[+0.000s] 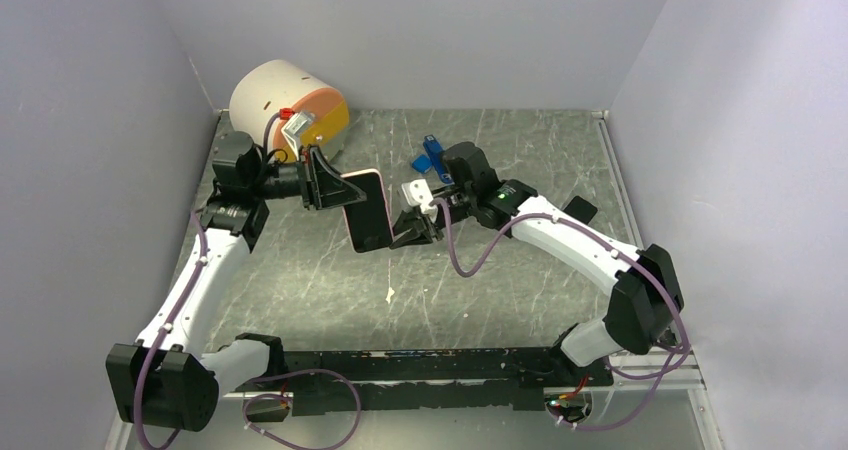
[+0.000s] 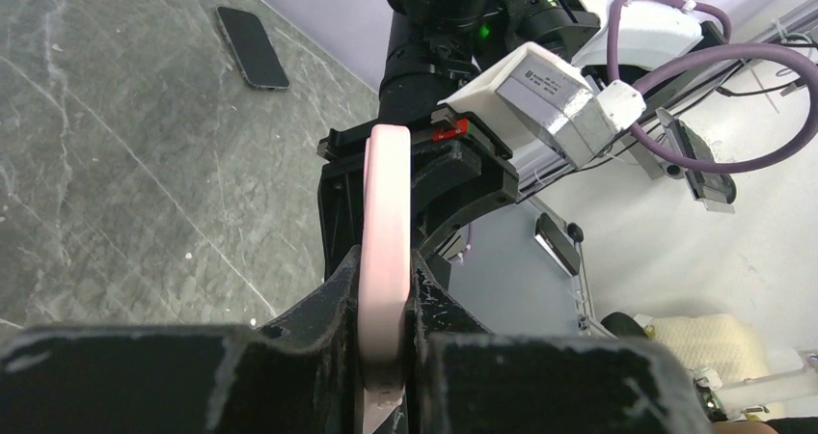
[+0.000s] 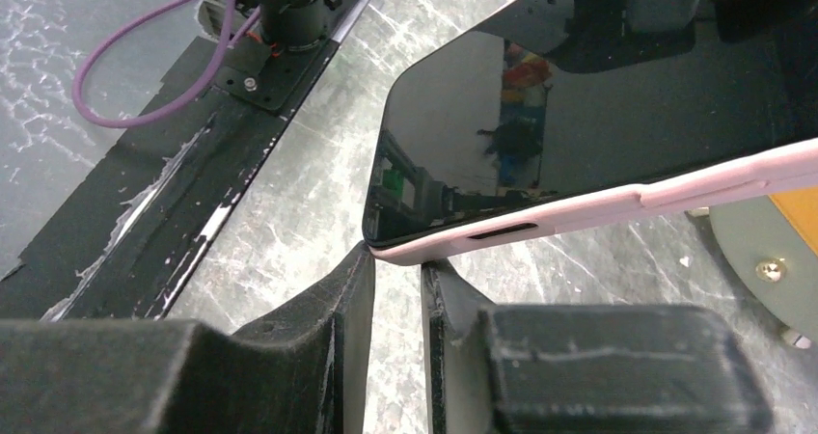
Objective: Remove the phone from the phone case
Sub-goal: Remove the phone case from the phone.
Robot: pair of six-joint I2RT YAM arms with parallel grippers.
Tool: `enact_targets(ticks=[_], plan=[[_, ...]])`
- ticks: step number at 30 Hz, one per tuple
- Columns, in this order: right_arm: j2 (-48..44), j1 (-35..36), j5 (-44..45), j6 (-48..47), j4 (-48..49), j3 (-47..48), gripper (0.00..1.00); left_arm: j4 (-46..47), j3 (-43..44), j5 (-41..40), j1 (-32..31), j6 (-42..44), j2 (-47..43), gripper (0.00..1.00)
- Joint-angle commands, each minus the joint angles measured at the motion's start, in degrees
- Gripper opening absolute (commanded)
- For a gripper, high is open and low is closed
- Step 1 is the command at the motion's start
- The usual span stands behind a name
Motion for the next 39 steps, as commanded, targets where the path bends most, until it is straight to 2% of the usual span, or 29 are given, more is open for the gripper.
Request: enact_targets(ticks=[1,7,11,14,16,22,26,34,39], plan=[[0.46,-0.04,8.41,1.26,14.67,-0.58,0.00,1.72,1.32,6.17,-3.02,-6.09,-1.52,0.02],[-0.43,-0.19,10.23,6.93,20.52,-3.48,0.00,-1.33,1.66,4.80,-3.02,-3.76,-1.57,0.02],[-1.11,-0.70,11.87,12.86,26.53,-6.53,0.00,3.04,-0.31,4.62,-3.01,-7.01,-1.70,0.02],[-1.31,-1.73,8.53,19.24,30.14,-7.64,0.07,-1.93,-0.06,2.20,-3.06,-3.38,-1.77,0.03],[-2.01,-1.84,7.62,22.63,32.31,-8.77,0.12,-2.11,-0.72,0.47,-3.06,-2.83,-1.97,0.03],[-4.43,-2.14,7.46,34.16,42.87,-14.35,0.27,3.88,-4.76,-2.99,-2.98,-6.24,-2.26,0.02],[-5.15,-2.25,7.51,40.93,48.23,-15.94,0.31,6.69,-6.66,-5.11,-3.04,-7.50,-2.26,0.02],[-4.28,-3.29,10.81,53.10,55.32,-16.46,0.33,18.99,-11.67,-5.89,-2.98,-16.00,-1.47,0.03],[-2.77,-3.44,8.85,60.56,61.54,-17.16,0.33,20.14,-12.77,-9.90,-2.91,-16.94,-0.77,0.03]])
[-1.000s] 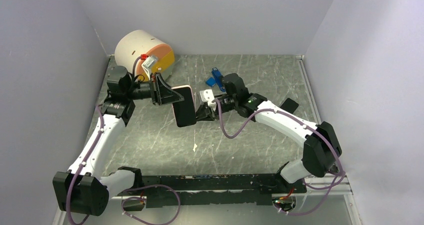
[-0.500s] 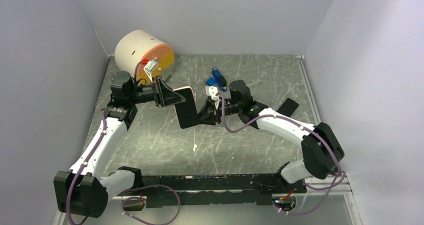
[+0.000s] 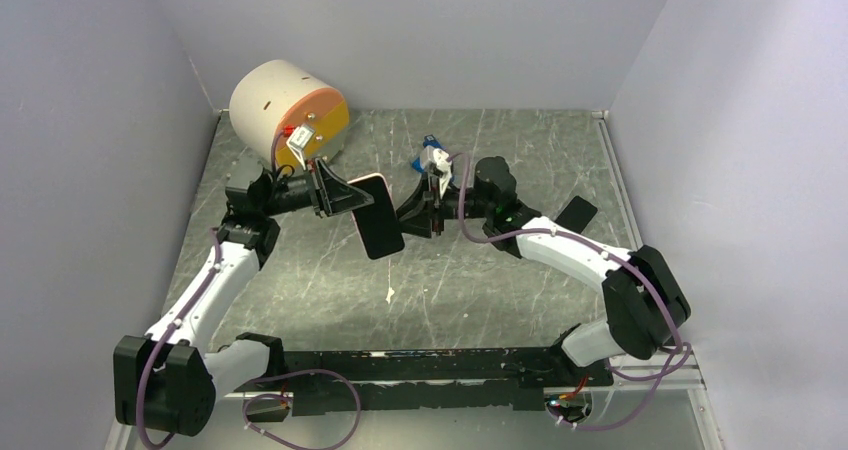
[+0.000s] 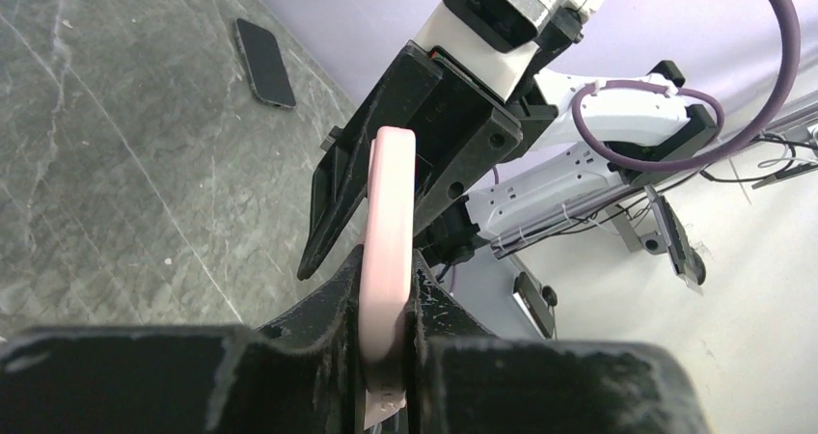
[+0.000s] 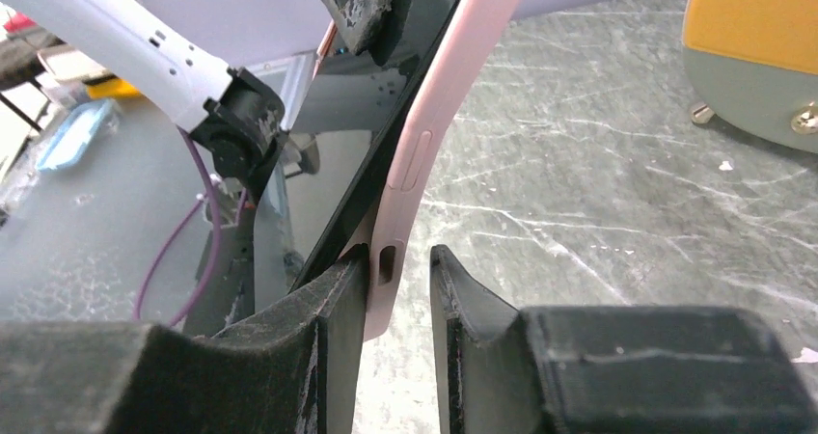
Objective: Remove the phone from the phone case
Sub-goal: Remove the phone case from the phone.
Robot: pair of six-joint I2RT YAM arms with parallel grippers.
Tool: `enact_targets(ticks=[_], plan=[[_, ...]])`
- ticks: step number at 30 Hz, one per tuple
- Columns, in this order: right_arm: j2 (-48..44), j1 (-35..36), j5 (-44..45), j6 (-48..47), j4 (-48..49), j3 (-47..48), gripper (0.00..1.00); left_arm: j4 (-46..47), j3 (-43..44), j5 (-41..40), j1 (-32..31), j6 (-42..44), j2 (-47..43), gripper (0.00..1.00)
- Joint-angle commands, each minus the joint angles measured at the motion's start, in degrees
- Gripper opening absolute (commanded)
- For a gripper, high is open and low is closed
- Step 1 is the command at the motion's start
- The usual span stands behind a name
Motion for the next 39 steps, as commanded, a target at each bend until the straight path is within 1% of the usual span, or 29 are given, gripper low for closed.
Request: enact_targets(ticks=[1,11,15,17,19,23,24,27,29,33,37,39], plan=[[-0.34,-0.01,0.32,9.49,16.61,0.37,0.33,4.44,-1.14,-1.63,-0.90,-4.31,0.58,0.03],[2.50,-0.08,-2.72,19.55,25.25,-0.69,0.30,31.42,-4.72,-2.02,-0.94,-19.12,9.88,0.03],[3.96,-0.02,-3.91,23.02,27.56,0.02,0.28,34.05,-5.34,-3.08,-1.03,-19.88,11.32,0.03],[4.51,-0.06,-4.54,24.49,28.68,0.21,0.25,32.94,-5.17,-3.87,-1.08,-18.86,11.43,0.03],[4.92,-0.05,-5.08,25.86,29.77,0.15,0.22,29.50,-5.01,-5.07,-1.12,-16.19,11.04,0.02],[4.92,-0.10,-5.74,27.12,30.02,-0.13,0.10,17.55,-5.01,-9.40,-1.20,-8.26,8.70,0.02],[4.75,-0.03,-5.63,27.20,29.78,-0.38,0.07,14.83,-4.89,-10.55,-1.21,-6.13,8.18,0.05],[4.70,-0.06,-5.35,28.59,30.00,-1.10,0.00,9.26,-4.60,-13.98,-1.21,-3.64,7.60,0.09],[4.92,-0.06,-4.98,29.64,30.39,-1.65,0.00,7.85,-4.40,-15.45,-1.21,-3.18,8.21,0.13],[5.26,-0.10,-3.66,30.96,29.94,-2.47,0.00,8.10,-4.74,-17.80,-1.21,-3.47,10.58,0.21],[5.79,-0.49,-1.53,31.28,24.38,-2.00,0.00,7.94,-4.71,-19.69,-1.21,-3.43,13.36,0.32],[6.21,-0.76,-0.75,32.09,23.24,-2.24,0.00,6.94,-4.52,-20.93,-1.21,-2.64,14.16,0.37]])
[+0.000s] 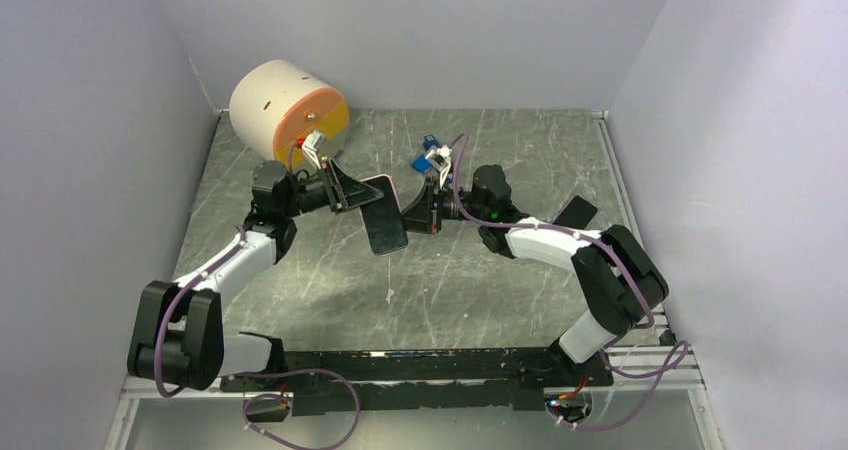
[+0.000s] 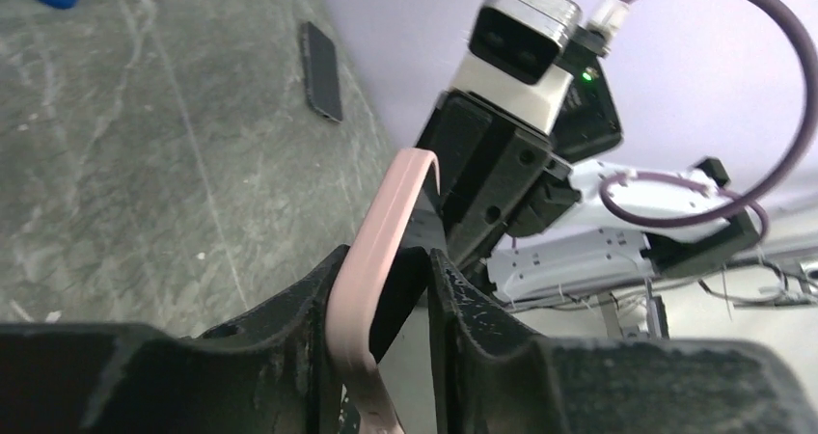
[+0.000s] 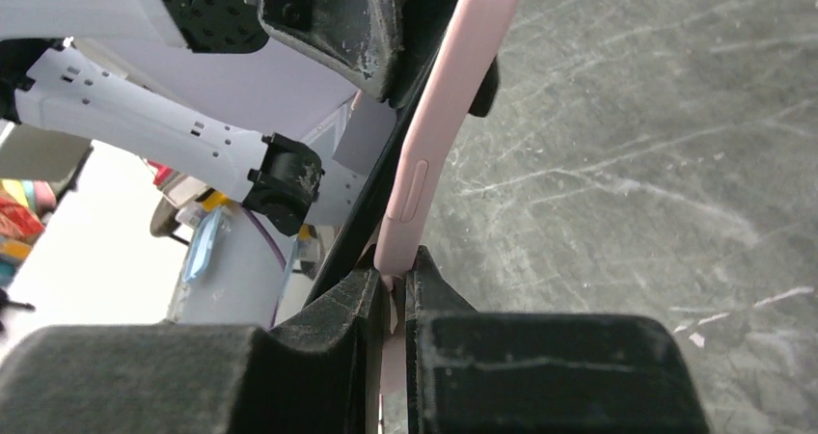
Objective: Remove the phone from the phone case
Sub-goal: Remove the phone case from the phone.
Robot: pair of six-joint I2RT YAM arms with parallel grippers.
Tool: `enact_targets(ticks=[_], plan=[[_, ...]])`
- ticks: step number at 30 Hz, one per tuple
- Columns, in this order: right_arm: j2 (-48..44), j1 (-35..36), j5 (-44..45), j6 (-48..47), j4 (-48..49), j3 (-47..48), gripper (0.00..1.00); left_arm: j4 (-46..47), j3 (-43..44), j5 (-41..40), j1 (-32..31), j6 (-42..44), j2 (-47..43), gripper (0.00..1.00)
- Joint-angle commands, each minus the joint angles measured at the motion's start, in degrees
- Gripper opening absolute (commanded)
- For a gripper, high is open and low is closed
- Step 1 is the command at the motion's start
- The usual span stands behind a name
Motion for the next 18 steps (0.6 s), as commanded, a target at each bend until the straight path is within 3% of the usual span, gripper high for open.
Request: enact_targets(ticks=[1,9,18], plan=[[-1.67,1.62,-2.16,2.90,6.28,1.95,0.00,-5.50,0.68,-12.25,-0.01,5.88,3.19,0.39],[-0.30,0.74,1.53,3.93,2.59,1.27,0.00,-15.21,4.38,-18.36,-0.01,11.66,2.09,0.61],[2.73,-1.19,5.77,9.75,2.05,0.38,0.00,-30.09,7.52,-30.47,-0.75,21.67,-5.04,0.78]])
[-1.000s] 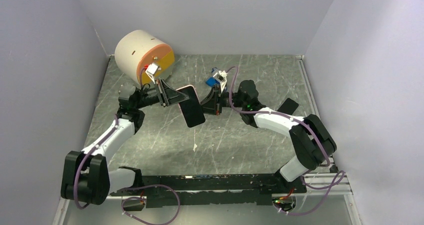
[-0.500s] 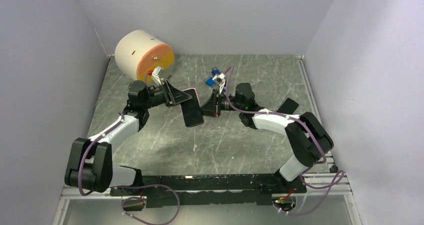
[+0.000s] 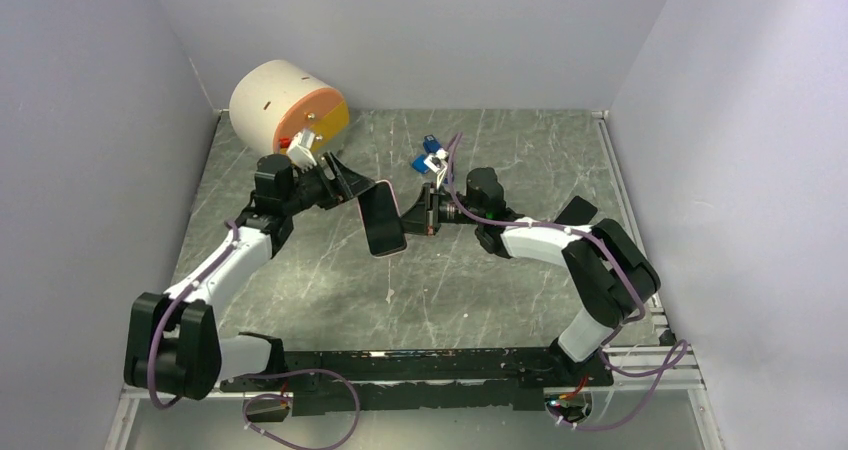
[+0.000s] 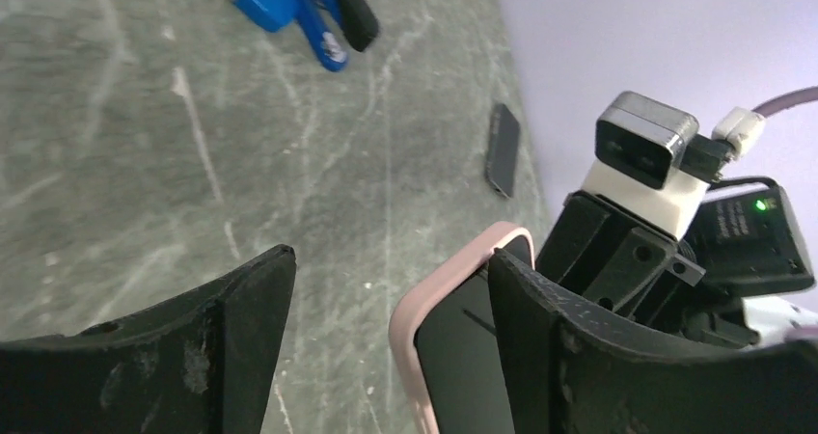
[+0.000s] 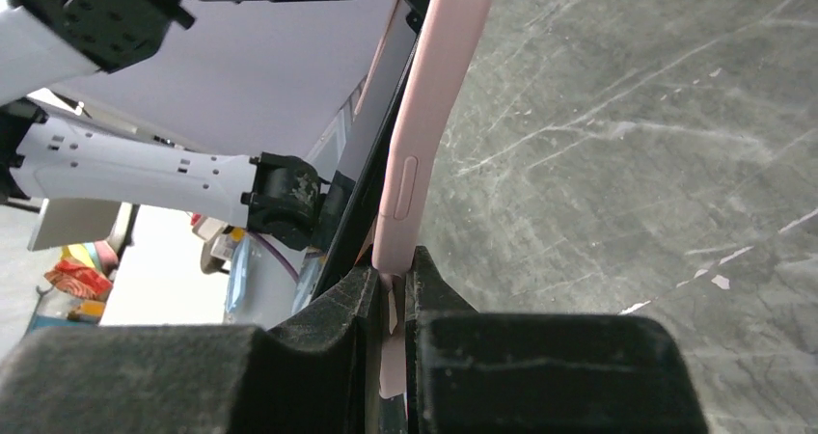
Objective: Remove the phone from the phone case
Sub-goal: Remove the phone case from the phone.
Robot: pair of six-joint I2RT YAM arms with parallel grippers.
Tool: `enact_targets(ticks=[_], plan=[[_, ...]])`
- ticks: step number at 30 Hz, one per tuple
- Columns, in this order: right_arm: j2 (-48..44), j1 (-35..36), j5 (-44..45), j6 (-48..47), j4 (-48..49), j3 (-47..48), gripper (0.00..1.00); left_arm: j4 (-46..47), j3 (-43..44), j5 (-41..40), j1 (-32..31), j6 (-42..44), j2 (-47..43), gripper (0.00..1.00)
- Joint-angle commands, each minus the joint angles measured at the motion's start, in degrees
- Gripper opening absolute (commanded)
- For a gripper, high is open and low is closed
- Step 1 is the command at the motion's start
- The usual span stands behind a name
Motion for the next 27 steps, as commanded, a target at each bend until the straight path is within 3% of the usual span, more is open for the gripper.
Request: enact_targets(ticks=[1,8,13,18,21,27], plan=[[-0.24,-1.00,2.34,3.61,5.90,0.63,0.00,-10.10,3.14,-10.46,-1.02,8.60,-4.93,0.79],[0.34,-1.71,5.87,5.98,2.33,0.87,0.00,-17.09,4.14,-22.48,-8.84,19.67,-11.57,0.88],[1.53,-1.89,7.09,8.93,-0.08,1.58,0.00,-17.10,3.47,-31.80,-20.34,31.28,-14.77,0.88],[0.52,-2.42,7.91,8.19,-5.76,2.53,0.00,-18.44,3.51,-46.06,-34.17,42.76,-13.85,0.89],[-1.08,-2.63,9.53,7.02,-8.08,2.14,0.00,-19.09,3.60,-52.56,-39.02,48.06,-12.88,0.89],[-2.97,-2.90,9.88,6.17,-10.33,2.08,0.00,-14.88,0.66,-56.30,-45.11,57.25,-14.60,0.89]])
